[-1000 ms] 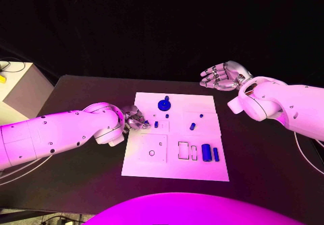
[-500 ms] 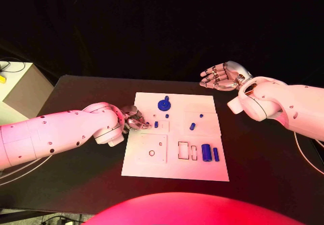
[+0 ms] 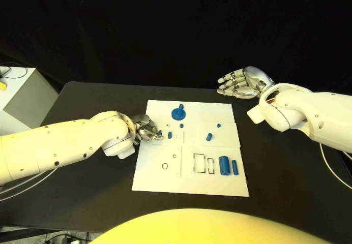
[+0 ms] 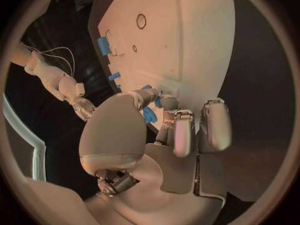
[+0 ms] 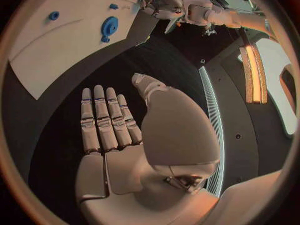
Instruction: Assemble the parts on the task board
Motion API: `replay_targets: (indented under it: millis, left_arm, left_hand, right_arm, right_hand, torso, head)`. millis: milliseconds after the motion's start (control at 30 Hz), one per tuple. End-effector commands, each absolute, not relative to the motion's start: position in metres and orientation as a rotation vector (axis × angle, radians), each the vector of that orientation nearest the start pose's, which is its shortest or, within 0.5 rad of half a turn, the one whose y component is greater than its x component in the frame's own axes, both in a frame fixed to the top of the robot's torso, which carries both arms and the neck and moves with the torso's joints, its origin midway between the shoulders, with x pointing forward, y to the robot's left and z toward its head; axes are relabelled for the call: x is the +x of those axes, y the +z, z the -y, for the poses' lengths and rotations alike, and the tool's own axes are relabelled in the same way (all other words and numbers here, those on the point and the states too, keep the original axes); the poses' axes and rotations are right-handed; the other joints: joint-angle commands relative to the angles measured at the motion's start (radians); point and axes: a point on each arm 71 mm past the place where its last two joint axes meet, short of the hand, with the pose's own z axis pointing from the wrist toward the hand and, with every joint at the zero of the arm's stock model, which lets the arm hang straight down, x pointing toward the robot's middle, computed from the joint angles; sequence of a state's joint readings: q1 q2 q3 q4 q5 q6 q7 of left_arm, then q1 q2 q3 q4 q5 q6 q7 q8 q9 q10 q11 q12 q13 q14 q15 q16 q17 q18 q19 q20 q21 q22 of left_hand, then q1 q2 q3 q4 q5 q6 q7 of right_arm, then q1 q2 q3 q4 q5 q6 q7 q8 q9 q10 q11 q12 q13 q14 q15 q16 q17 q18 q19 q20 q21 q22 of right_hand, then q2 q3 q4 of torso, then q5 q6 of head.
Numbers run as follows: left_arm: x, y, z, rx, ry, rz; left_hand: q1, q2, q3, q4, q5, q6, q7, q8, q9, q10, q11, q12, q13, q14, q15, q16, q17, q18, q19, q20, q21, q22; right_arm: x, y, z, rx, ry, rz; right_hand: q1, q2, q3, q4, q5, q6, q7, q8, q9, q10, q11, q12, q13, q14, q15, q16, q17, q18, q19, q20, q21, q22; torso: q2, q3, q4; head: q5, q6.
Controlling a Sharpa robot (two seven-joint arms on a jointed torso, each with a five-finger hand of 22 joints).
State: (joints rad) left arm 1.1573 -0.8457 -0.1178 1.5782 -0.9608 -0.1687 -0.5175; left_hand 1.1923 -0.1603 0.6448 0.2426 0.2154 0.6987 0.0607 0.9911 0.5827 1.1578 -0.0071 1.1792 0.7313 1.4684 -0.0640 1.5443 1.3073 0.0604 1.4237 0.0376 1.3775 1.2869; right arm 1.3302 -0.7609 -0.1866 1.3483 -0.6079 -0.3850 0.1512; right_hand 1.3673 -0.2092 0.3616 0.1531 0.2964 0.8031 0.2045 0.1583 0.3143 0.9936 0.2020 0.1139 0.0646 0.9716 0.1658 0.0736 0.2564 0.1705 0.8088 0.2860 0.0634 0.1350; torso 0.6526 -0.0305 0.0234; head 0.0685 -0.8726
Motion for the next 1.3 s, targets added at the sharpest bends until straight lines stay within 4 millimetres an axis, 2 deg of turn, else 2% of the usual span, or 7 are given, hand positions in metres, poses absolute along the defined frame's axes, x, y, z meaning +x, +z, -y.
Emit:
replay_targets:
  millis: [33,600,733,967,1200,1300]
  left_arm:
    - [0.4473,-0.2603,-0.2078,-0.464,-0.513,-2.242]
    - [0.4448,-0.2595,-0.2090,-0.502,-0.570,-2.256]
    - [0.4446,-0.2599,-0.2096,-0.504,-0.567,-2.265]
    - [0.4447,-0.2607,-0.2110,-0.511,-0.555,-2.275]
    - [0.4451,-0.2616,-0.2123,-0.523,-0.549,-2.283]
    - [0.4455,-0.2618,-0.2125,-0.530,-0.551,-2.283]
  left_hand:
    - [0.013,0.002,0.021,-0.007,-0.004,-0.009,0.000,0.007,-0.001,-0.002,-0.003,0.005,-0.002,0.083,-0.004,-0.004,0.210,0.008,-0.007,-0.004,-0.004,0.000]
    - [0.016,0.021,0.142,-0.075,-0.010,-0.027,0.005,0.029,0.002,0.000,0.000,0.001,-0.015,0.083,-0.002,-0.004,0.210,0.010,-0.013,-0.003,-0.011,-0.007]
    - [-0.007,0.003,0.147,-0.082,-0.015,-0.028,0.005,0.033,0.002,-0.001,0.001,0.000,-0.019,0.082,-0.001,-0.005,0.208,0.011,-0.014,-0.002,-0.012,-0.008]
    - [-0.025,-0.009,0.147,-0.083,-0.017,-0.026,0.005,0.035,0.001,-0.003,0.001,0.000,-0.021,0.082,-0.001,-0.006,0.206,0.012,-0.017,-0.001,-0.015,-0.011]
    - [-0.086,-0.047,0.108,-0.070,-0.019,-0.014,0.006,0.033,-0.009,-0.010,0.003,0.004,-0.026,0.080,0.001,-0.008,0.202,0.013,-0.019,0.000,-0.020,-0.016]
    - [-0.097,-0.057,0.093,-0.067,-0.018,-0.016,0.009,0.028,-0.013,-0.015,0.004,0.002,-0.032,0.079,0.002,-0.010,0.199,0.013,-0.021,0.001,-0.022,-0.018]
  right_arm:
    - [0.5250,-0.1781,0.2180,0.507,1.035,-1.657]
    - [0.5250,-0.1787,0.2182,0.508,1.034,-1.665]
    - [0.5250,-0.1788,0.2182,0.508,1.034,-1.665]
    - [0.5251,-0.1791,0.2181,0.508,1.033,-1.666]
    - [0.5251,-0.1793,0.2181,0.508,1.033,-1.666]
    - [0.5252,-0.1794,0.2181,0.508,1.033,-1.666]
  right_hand:
    - [-0.007,0.006,0.000,-0.005,0.004,0.009,0.060,-0.006,-0.001,0.006,0.003,-0.006,0.000,0.001,0.006,-0.004,-0.001,0.011,-0.010,0.000,-0.001,-0.001]
    - [-0.007,0.006,0.000,-0.006,0.004,0.010,0.060,-0.007,-0.001,0.007,0.003,-0.006,0.000,0.002,0.006,-0.004,-0.003,0.011,-0.011,0.000,-0.001,-0.003]
    - [-0.007,0.006,0.000,-0.006,0.004,0.010,0.060,-0.007,-0.001,0.007,0.003,-0.006,0.000,0.002,0.006,-0.004,-0.003,0.011,-0.011,0.000,-0.001,-0.003]
    - [-0.007,0.007,0.000,-0.006,0.004,0.011,0.060,-0.007,-0.001,0.007,0.003,-0.006,0.000,0.002,0.006,-0.004,-0.004,0.011,-0.012,0.001,-0.001,-0.005]
    - [-0.007,0.007,0.000,-0.007,0.004,0.011,0.060,-0.007,-0.001,0.008,0.003,-0.007,0.000,0.002,0.006,-0.004,-0.004,0.011,-0.012,0.001,-0.001,-0.006]
    - [-0.007,0.007,0.000,-0.007,0.004,0.011,0.060,-0.007,-0.002,0.008,0.003,-0.007,0.000,0.002,0.006,-0.004,-0.005,0.011,-0.013,0.001,-0.001,-0.006]
  torso:
    - [0.000,-0.0003,0.0002]
    - [0.000,-0.0001,0.0005]
    - [0.000,0.0001,0.0005]
    - [0.000,0.0002,0.0010]
    - [0.000,-0.0002,0.0004]
    - [0.001,-0.0003,0.0005]
  head:
    - [0.000,0.000]
    - [-0.001,0.000]
    - [0.000,0.000]
    - [0.000,0.000]
    - [0.001,0.000]
    - [0.000,0.000]
